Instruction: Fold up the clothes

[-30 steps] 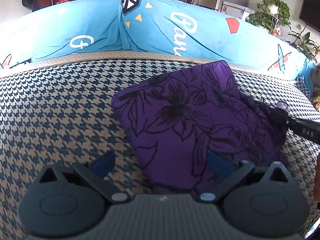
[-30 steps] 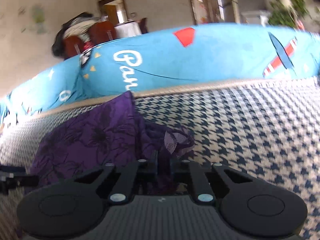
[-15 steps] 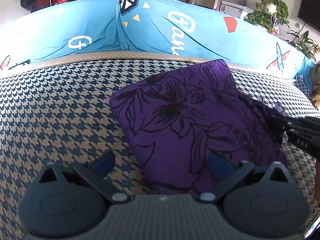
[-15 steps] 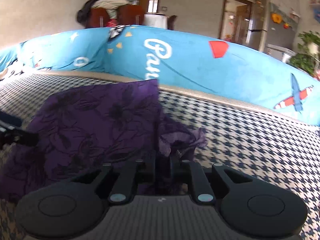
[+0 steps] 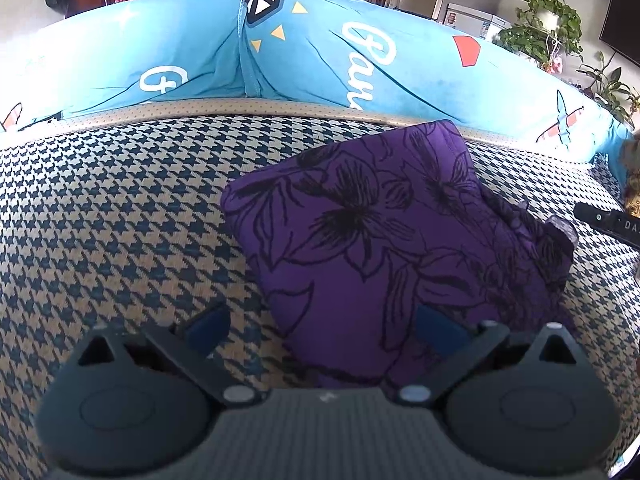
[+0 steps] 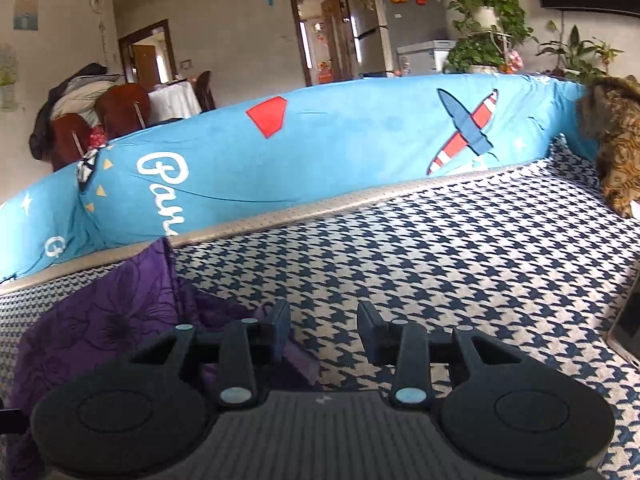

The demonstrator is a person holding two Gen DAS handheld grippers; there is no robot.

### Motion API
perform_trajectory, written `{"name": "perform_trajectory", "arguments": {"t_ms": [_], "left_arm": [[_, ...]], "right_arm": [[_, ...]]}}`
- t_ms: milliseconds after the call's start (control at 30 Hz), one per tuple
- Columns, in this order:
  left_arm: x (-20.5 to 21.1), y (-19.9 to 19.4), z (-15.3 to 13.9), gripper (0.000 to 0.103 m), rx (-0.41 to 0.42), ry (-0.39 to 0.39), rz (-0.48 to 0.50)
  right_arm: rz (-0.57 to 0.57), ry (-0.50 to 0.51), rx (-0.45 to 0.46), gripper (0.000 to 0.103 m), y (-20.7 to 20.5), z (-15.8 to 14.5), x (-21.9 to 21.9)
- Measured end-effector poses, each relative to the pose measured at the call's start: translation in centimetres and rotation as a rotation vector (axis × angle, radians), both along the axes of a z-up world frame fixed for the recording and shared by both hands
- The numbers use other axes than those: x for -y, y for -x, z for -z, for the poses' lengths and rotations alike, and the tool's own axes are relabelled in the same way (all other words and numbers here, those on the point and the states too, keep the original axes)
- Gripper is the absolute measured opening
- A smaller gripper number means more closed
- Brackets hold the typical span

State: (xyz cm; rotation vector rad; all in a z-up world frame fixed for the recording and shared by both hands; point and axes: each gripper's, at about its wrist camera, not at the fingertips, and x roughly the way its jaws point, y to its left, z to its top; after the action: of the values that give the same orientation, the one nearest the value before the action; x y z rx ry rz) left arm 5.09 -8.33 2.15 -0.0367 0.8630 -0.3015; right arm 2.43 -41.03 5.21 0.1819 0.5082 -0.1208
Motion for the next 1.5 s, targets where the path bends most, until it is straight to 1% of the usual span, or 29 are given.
{"name": "perform_trajectory", "arguments": {"t_ms": [67,133,333,400,500,567,667,733,800,833,900,1067,1167,1233,1333,1400,1500], "left_arm": [[0.0,0.0,0.1,0.103,-0.002,-0.002,0.001],[0.0,0.0,0.1,0.103,-0.003,-0.004,-0.001],[-0.2,-0.3,0.1,0.103,-0.011,0.007,-0.011],[-0.2,-0.3,0.1,0.103,-0.014,0.012,-0.013],[-0.2,-0.5,0.2,0.103,-0.018,0.013,-0.014],[-0.1,-0.5,0.3,0.103,-0.021,0.015,-0.015],[0.0,-0.5,0.4,0.103,-0.027,0.019,-0.014],[0.1,-0.6,0.5,0.103,-0.028,0.02,-0.015],[0.2,-0.6,0.5,0.103,-0.03,0.023,-0.017],[0.2,-0.7,0.5,0.103,-0.031,0.025,-0.018],[0.3,-0.7,0.5,0.103,-0.033,0.029,-0.019],[0.3,-0.9,0.5,0.103,-0.036,0.048,-0.016],[0.3,-1.0,0.6,0.103,-0.042,0.052,-0.019],[0.3,-1.1,0.7,0.103,-0.04,0.054,-0.018],[0.1,-1.2,0.7,0.103,-0.044,0.059,-0.025],[0.1,-1.3,0.7,0.103,-0.046,0.057,-0.032],[0.0,-1.3,0.7,0.103,-0.048,0.057,-0.04]], "right_arm": [[-0.055,0.01,0.004,0.037,-0.7,0.3,-0.9],[-0.085,0.018,-0.031,0.037,-1.7,0.9,-1.3],[-0.078,-0.018,-0.08,0.037,-3.9,2.6,-1.2],[-0.089,-0.04,-0.106,0.04,-4.6,3.3,-1.1],[-0.085,-0.036,-0.144,0.044,-5.5,4.4,-1.3],[-0.085,-0.026,-0.134,0.047,-5.8,4.8,-1.4],[-0.103,-0.009,-0.116,0.047,-6.2,5.0,-1.6],[-0.12,0.004,-0.109,0.043,-6.5,5.1,-1.9],[-0.15,0.012,-0.102,0.024,-6.6,5.1,-2.4],[-0.163,0.021,-0.098,0.021,-6.7,5.0,-2.7],[-0.18,0.046,-0.086,0.018,-6.7,4.8,-3.2],[-0.169,0.025,-0.008,0.016,-6.7,3.8,-3.3],[-0.145,0.072,-0.034,0.015,-7.5,4.1,-3.7],[-0.107,0.118,-0.087,0.017,-8.1,4.8,-3.9],[-0.08,0.065,-0.096,0.018,-8.1,4.8,-3.2],[-0.059,0.019,-0.105,0.029,-7.9,4.6,-2.5],[-0.028,-0.049,-0.119,0.037,-7.6,4.4,-1.5]]}}
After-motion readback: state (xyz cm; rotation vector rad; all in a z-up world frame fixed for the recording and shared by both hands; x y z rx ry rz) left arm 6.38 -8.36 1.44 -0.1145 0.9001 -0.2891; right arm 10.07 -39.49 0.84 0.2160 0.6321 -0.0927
